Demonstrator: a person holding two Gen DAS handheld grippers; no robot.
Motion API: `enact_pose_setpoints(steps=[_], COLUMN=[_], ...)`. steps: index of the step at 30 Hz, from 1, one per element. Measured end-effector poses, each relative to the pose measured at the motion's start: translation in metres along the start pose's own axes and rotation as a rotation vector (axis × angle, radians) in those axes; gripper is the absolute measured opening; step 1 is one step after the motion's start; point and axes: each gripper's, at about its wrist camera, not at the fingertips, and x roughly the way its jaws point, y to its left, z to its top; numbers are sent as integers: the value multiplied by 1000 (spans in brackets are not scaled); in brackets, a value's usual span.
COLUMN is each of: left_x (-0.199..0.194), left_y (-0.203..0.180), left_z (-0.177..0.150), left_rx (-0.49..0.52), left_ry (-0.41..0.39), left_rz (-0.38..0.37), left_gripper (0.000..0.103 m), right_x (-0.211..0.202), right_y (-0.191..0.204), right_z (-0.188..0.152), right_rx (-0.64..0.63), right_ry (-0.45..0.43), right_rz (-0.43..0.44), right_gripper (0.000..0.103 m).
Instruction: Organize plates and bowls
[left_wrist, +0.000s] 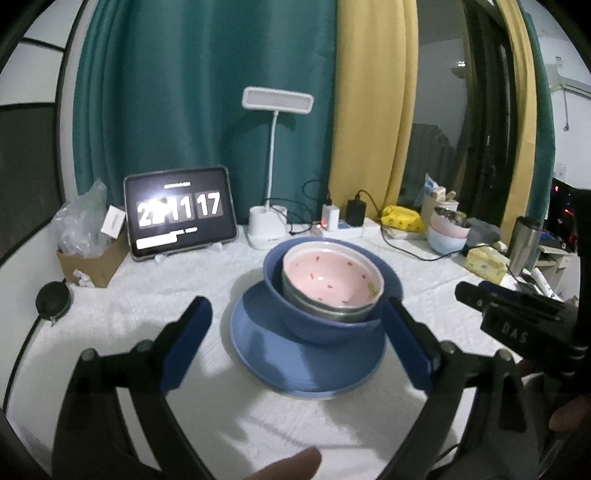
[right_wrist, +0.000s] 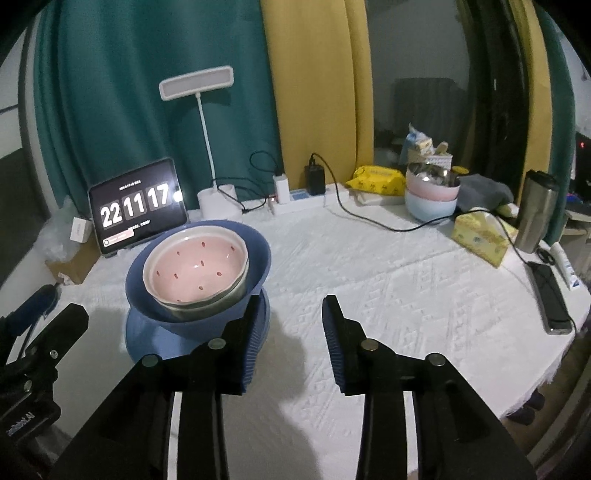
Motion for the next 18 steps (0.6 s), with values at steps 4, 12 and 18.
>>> enact_pose_setpoints(steps=[4,12,18], left_x=[-17,-48,-71], left_y=[-7,-19,-30], left_z=[3,9,13], left_rx=[7,18,37], left_ry=[-31,-80,-113], left_rz=[-3,-5,-2], left_gripper=[94,94,94], right_x=[-18,-59,-91], right_y=[-4,-10,-12], right_z=[0,1,-1], right_rx=[-11,-26,-46], right_ry=[-40,-126,-187], right_rz=[-12,-14,-13], right_gripper=[36,37,54])
